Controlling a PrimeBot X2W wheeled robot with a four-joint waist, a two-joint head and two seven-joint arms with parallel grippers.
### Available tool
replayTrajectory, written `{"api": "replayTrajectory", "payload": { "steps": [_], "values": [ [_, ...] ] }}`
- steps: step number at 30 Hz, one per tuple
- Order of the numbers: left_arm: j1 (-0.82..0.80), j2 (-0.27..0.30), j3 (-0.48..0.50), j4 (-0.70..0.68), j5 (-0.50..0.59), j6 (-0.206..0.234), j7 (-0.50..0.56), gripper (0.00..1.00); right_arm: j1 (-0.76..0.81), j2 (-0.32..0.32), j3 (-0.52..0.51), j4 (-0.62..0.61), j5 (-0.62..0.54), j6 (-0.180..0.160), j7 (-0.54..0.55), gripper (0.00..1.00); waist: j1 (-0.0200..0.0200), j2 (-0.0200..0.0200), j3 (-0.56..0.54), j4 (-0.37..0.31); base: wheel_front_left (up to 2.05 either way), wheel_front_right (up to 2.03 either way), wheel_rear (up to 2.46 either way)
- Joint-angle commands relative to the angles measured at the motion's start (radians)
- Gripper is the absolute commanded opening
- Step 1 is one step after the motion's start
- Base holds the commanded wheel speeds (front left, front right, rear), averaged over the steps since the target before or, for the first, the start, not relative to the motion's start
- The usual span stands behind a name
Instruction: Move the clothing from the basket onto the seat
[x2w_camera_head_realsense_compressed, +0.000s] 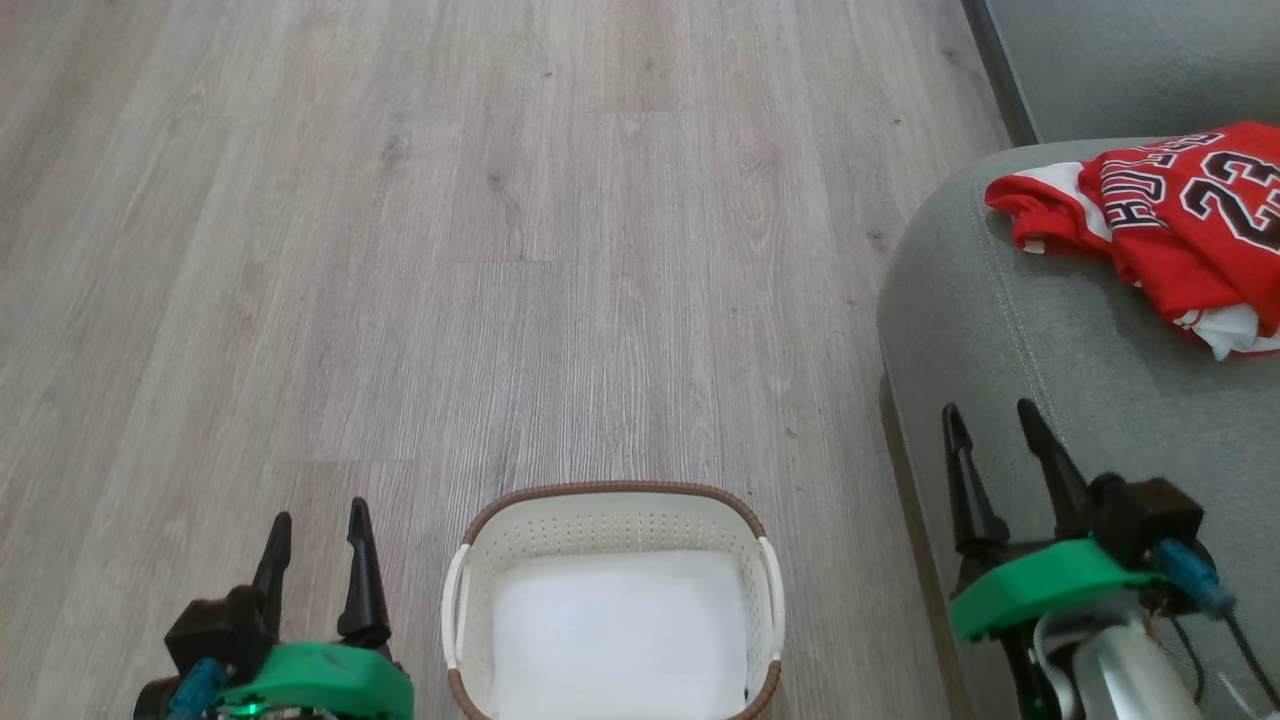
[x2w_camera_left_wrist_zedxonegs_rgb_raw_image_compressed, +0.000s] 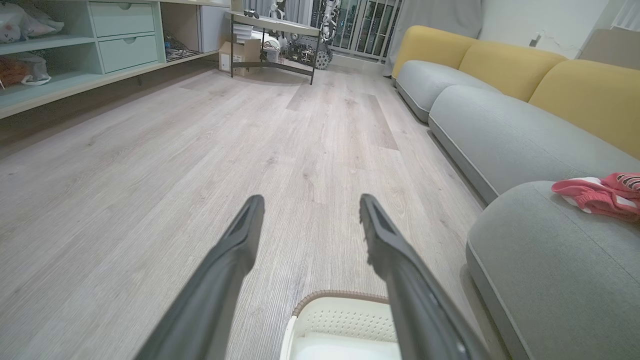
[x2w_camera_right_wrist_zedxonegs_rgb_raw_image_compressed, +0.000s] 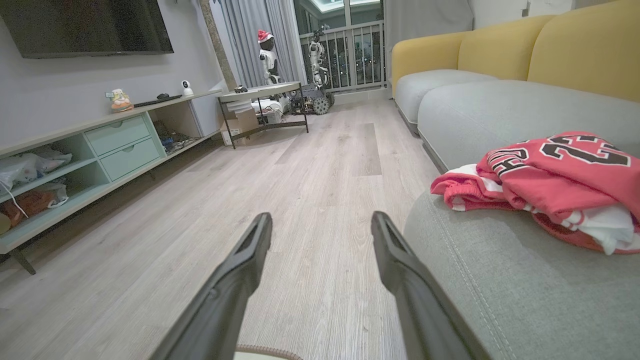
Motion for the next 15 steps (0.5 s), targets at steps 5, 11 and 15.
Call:
{"api": "replayTrajectory", "payload": {
  "steps": [5, 11, 15],
  "values": [
    [-0.021, -0.004, 0.044, -0.021, 0.019, -0.006, -0.012, 1.00, 0.003, 0.005, 0.028, -0.049, -0.005, 0.000, -0.009, 1.00, 0.0000, -0.0001, -0.001, -0.007, 0.00, 0.00, 0.00],
    [-0.021, -0.007, 0.054, -0.022, 0.034, -0.005, -0.012, 1.00, 0.005, 0.005, 0.020, -0.052, -0.014, 0.000, -0.009, 1.00, 0.0000, -0.0001, 0.000, -0.008, 0.00, 0.00, 0.00],
    [-0.020, -0.008, 0.057, -0.018, 0.041, -0.005, -0.012, 1.00, 0.006, 0.005, 0.020, -0.051, -0.016, 0.000, -0.009, 1.00, 0.0000, -0.0001, -0.001, -0.005, 0.00, 0.00, 0.00]
  ]
}}
